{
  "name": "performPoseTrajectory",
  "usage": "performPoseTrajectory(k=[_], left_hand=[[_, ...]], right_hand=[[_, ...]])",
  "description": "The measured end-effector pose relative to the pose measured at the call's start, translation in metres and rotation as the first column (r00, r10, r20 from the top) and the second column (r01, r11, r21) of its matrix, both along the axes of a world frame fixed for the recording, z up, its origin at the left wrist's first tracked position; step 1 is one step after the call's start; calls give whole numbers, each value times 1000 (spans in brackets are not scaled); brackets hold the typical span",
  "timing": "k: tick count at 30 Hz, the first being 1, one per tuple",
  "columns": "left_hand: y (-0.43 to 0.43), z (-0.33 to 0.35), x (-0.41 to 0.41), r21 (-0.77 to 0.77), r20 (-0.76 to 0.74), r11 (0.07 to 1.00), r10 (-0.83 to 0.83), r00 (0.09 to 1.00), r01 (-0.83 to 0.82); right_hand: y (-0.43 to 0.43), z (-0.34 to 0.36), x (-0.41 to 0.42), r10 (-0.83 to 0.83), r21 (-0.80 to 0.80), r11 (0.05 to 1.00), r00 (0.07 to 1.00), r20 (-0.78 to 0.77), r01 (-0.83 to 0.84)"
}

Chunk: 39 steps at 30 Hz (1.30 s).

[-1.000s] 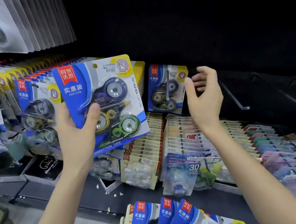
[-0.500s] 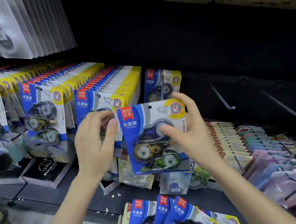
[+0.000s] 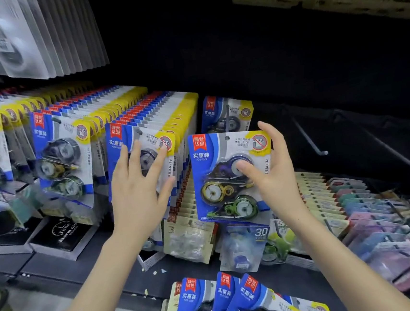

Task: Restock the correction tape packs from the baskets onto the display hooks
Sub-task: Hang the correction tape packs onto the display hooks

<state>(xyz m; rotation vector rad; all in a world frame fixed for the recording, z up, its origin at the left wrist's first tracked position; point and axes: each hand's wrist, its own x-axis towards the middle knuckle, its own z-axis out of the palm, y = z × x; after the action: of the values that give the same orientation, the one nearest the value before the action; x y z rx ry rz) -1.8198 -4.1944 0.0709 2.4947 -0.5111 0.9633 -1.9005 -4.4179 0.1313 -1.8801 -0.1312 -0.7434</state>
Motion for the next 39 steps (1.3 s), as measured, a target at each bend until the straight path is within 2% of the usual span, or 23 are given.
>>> performPoseTrajectory(k=[4,7,13,17,22,30,34,39], left_hand=[[-1,-2,-1,-2,-33,1000,-8,999,8],[-2,-1,0,-6,-38,1000,-14,999,14],[0,0,-2,-6,-23,1000,-17,1000,17],[2,-1,2,21,18,1000,-8,1000,8],[0,-3,3,43,67,999,18,998,-21],[1,-3,3,83,71,994,58,996,-64],[1,-4,4,102,64,992,68,996,-74],[2,-3,3,87,34,995,53,998,-56]], right_hand=[[-3,-7,0,8,-2,1000,1000,-14,-8],[-6,-13,6,35,55,998,999,-29,-33],[-19,-23,49,129,357,931,984,-126,-76],[-33,-27,89,73,496,868,981,-179,26],[-47,-30,145,-68,462,871,973,-221,166],[-61,-28,201,-247,300,891,918,-310,341],[-65,-28,203,-284,222,901,893,-348,373],[-67,-30,171,-271,160,910,841,-469,383]])
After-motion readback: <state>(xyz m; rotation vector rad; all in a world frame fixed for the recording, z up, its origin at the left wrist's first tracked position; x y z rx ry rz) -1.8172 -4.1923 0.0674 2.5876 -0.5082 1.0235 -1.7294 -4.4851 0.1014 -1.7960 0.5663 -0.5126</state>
